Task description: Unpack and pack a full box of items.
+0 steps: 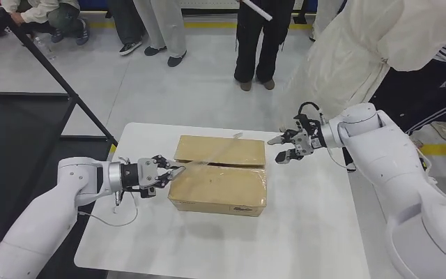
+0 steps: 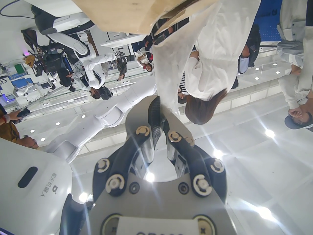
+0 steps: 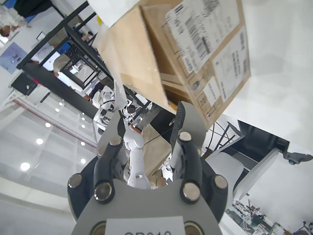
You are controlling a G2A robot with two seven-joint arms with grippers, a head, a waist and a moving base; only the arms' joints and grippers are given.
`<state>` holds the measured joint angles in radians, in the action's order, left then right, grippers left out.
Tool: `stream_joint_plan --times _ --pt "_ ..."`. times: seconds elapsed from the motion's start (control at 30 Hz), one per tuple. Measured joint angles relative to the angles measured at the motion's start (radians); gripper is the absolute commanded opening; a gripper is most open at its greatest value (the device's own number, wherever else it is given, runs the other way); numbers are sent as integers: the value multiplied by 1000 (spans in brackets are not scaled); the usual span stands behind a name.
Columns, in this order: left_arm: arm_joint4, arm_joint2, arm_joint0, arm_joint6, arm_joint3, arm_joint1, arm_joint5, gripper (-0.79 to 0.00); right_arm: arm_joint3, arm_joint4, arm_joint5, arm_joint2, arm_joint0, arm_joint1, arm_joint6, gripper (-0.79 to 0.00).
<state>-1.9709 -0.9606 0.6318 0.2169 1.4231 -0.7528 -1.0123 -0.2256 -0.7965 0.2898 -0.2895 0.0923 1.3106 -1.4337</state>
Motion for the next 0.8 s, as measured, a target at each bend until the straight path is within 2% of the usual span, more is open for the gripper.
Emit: stream_joint_plan --times 0.4,0.6,0.7,0.8 --pt "54 15 14 82 34 19 0 -785 -30 -21 -9 -24 -9 -2 41 0" --pt "68 19 21 113 44 27 0 -785 -151 24 -100 -47 -8 -7 218 0" --pt "74 22 21 123 46 29 0 -785 -231 92 -58 -37 3 0 346 0" --pt "78 23 20 129 47 31 0 -785 -298 159 26 -20 12 14 433 0"
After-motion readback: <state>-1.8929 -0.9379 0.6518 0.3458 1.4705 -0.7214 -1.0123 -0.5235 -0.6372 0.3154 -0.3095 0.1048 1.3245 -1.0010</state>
